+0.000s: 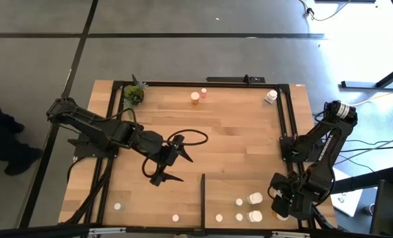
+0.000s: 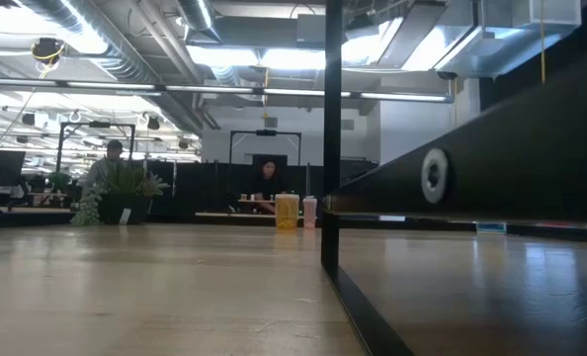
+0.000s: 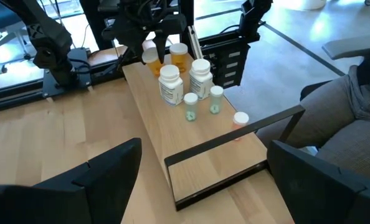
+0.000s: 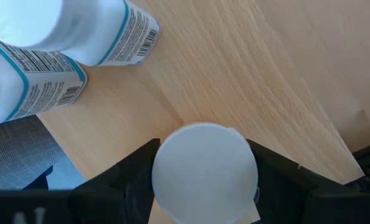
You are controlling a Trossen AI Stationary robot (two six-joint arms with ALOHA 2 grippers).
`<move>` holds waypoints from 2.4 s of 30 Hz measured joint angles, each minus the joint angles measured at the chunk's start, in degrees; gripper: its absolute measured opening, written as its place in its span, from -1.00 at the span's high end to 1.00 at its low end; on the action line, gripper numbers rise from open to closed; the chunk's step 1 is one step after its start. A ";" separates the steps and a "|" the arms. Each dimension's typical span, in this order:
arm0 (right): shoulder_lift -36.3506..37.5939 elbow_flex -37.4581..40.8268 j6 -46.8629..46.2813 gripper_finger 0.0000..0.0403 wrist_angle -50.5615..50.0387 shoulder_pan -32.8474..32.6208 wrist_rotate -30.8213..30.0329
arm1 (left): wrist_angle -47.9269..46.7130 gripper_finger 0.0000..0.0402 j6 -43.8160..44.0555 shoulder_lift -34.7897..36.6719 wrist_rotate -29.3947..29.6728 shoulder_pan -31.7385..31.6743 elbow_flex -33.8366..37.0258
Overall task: Pick and place medicine bottles onto shelf by color
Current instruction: Put the bottom orange pill bottle on the shelf aligned with the other orange pill bottle
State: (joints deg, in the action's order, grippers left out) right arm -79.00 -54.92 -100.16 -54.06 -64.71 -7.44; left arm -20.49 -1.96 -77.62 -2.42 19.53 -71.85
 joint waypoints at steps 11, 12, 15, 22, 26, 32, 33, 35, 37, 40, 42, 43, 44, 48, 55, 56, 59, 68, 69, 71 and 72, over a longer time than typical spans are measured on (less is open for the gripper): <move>0.00 0.00 0.14 -0.09 -0.16 0.00 -0.02 | 0.00 -0.70 -0.02 0.02 0.00 0.00 0.00; 0.00 0.00 0.14 -0.09 -0.17 0.00 -0.02 | 0.00 -0.70 -0.02 0.02 0.00 0.00 0.00; 0.00 0.00 0.15 -0.09 -0.17 0.00 -0.02 | -0.02 -0.70 -0.11 0.02 0.00 0.00 0.00; 0.00 0.00 2.78 -0.09 -0.24 0.00 -2.03 | -0.74 -0.70 -4.68 0.04 -0.17 0.45 0.00; 0.00 0.00 4.35 -0.09 -0.22 -0.02 -6.37 | -0.77 -0.70 -4.66 0.07 -0.22 0.44 0.00; 0.00 0.00 5.97 -0.09 -0.22 -0.07 -6.40 | -0.98 -0.70 -4.62 0.07 -0.24 0.44 0.00; 0.00 0.00 6.00 -0.09 -0.21 -0.07 -6.02 | -1.01 -0.70 -4.61 0.07 -0.24 0.44 0.00; 0.00 0.00 6.03 -0.09 -0.22 -0.02 -4.35 | -1.28 -0.70 -4.61 0.07 -0.24 0.44 0.00; 0.00 0.00 6.13 -0.09 -0.29 -0.07 -3.09 | -1.70 -0.70 -4.61 0.07 -0.24 0.44 0.00; 0.00 0.00 6.16 -0.09 -0.50 -0.07 -3.04 | -1.73 -0.70 -4.64 0.07 -0.24 0.44 0.00; 0.00 0.00 6.16 -0.09 -0.57 -0.04 -3.06 | -1.74 -0.70 -4.66 0.07 -0.23 0.44 0.00; 0.00 0.00 6.16 -0.09 -0.56 -0.04 -3.06 | -1.75 -0.70 -4.66 0.07 -0.19 0.44 0.00; -0.01 0.00 6.16 -0.09 -0.57 -0.06 -3.05 | -1.75 -0.70 -4.66 0.07 -0.07 0.44 0.00; -0.02 0.00 6.16 -0.09 -0.57 -0.07 -3.04 | -1.73 -0.70 -4.63 0.07 0.33 0.44 0.00; -0.02 0.00 6.16 -0.09 -0.56 -0.04 -3.05 | -1.75 -0.70 -4.40 0.07 0.35 0.44 0.00; -0.02 0.00 6.16 -0.09 -0.56 -0.04 -3.05 | -1.73 -0.70 -4.05 0.07 0.35 0.44 0.00; -0.02 0.00 6.16 -0.09 -0.56 -0.04 -3.05 | -1.75 -0.70 -2.91 0.07 0.38 0.44 0.00; -0.02 0.00 6.16 -0.09 -0.57 -0.04 -3.06 | -1.75 -0.70 -2.71 0.07 0.39 0.44 0.00; -0.02 0.00 6.16 -0.09 -0.57 -0.04 -3.05 | -1.75 -0.70 -2.71 0.07 0.42 0.44 0.00; -0.02 0.00 6.16 -0.09 -0.57 -0.04 -3.06 | -1.75 -0.70 -2.73 0.07 0.42 0.44 0.00; -0.02 0.00 6.16 -0.09 -0.57 -0.04 -3.05 | -1.74 -0.70 -2.72 0.07 0.42 0.44 0.00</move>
State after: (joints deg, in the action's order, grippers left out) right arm -79.02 -54.92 -94.00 -54.63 -64.75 -10.50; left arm -22.23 -4.67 -77.56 -2.00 19.97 -71.85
